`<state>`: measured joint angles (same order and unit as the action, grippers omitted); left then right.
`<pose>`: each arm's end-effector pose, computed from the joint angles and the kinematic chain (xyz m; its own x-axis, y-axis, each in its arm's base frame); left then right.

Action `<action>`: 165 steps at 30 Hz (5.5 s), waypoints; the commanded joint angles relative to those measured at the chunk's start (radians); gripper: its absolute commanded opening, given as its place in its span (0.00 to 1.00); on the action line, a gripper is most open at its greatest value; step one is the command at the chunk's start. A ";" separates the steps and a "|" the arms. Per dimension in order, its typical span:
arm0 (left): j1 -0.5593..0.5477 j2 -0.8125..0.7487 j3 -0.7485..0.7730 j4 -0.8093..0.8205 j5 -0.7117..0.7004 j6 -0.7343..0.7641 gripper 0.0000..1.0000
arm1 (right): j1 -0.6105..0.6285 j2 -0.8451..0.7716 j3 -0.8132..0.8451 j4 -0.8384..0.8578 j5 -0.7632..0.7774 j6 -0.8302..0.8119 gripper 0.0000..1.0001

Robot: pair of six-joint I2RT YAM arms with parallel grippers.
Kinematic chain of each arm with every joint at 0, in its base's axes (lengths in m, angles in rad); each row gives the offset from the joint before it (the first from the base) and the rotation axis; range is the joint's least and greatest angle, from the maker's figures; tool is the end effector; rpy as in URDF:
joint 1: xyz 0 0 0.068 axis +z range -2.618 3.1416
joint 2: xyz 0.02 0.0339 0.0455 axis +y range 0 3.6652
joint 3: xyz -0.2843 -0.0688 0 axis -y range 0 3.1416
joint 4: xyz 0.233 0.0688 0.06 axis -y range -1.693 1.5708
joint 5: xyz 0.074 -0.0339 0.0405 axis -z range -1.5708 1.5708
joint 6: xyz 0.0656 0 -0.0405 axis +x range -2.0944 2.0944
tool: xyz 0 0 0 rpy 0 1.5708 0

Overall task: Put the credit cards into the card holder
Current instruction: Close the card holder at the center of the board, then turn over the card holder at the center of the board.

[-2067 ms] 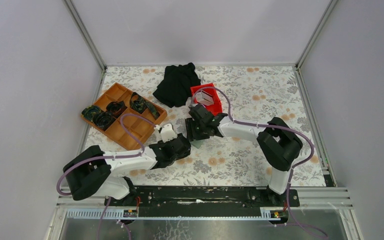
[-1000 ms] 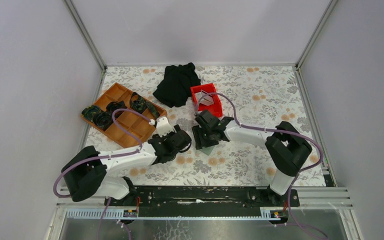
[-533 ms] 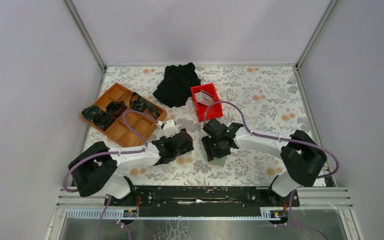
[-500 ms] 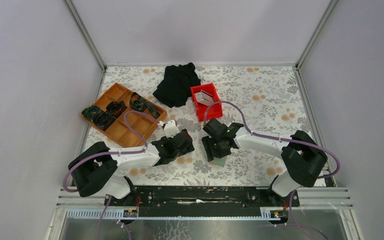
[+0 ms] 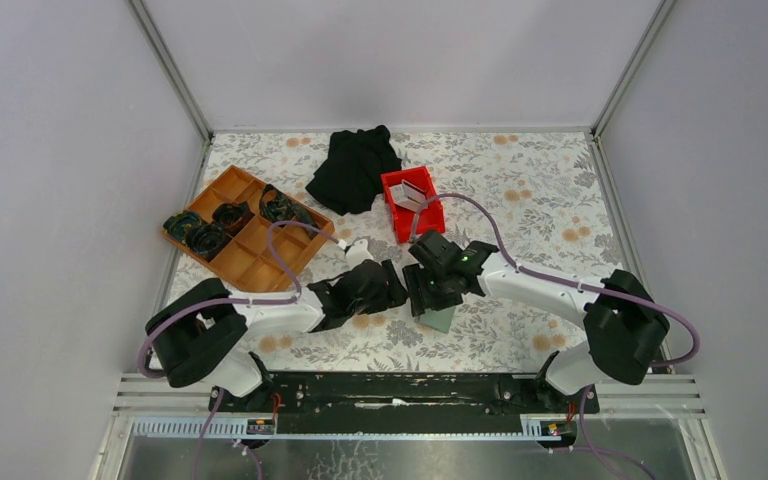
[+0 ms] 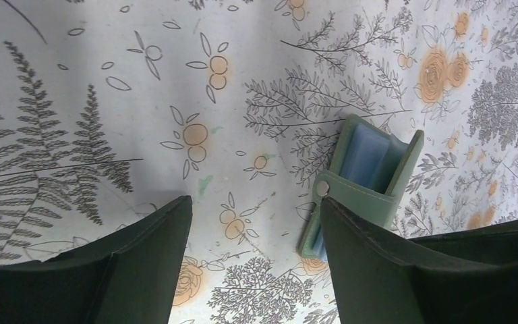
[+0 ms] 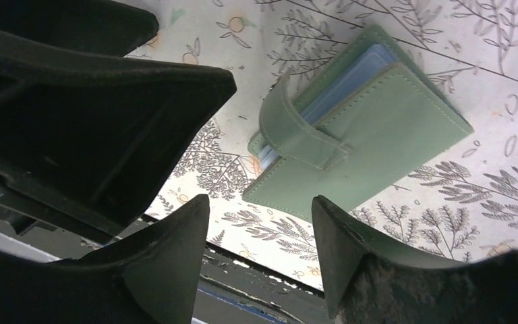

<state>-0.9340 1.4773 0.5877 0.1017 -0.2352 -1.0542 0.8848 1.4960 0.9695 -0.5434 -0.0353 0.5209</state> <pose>0.1812 -0.2192 0.1557 -0.8031 -0.3362 -0.4920 -0.0286 0.8464 -0.5317 0.1866 0.2316 0.2094 -0.8721 -0.2802 -0.4011 -0.4035 0.8755 0.2658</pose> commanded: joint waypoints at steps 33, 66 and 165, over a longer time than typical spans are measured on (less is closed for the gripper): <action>-0.092 -0.055 0.178 -0.095 0.068 0.207 0.73 | -0.055 -0.498 -0.546 0.359 0.190 0.509 0.75; -0.131 0.228 0.287 -0.294 -0.019 0.191 0.59 | -0.199 -0.452 -0.648 0.527 -0.006 0.486 0.75; -0.039 -0.561 0.148 -1.135 -0.442 -0.314 0.73 | 0.291 0.242 0.476 -0.269 0.586 0.152 0.60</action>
<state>-0.9798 0.8963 0.7410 -1.0584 -0.6403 -1.3533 1.1652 1.8336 1.4231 -0.8169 0.5537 0.6392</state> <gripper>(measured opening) 0.730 0.594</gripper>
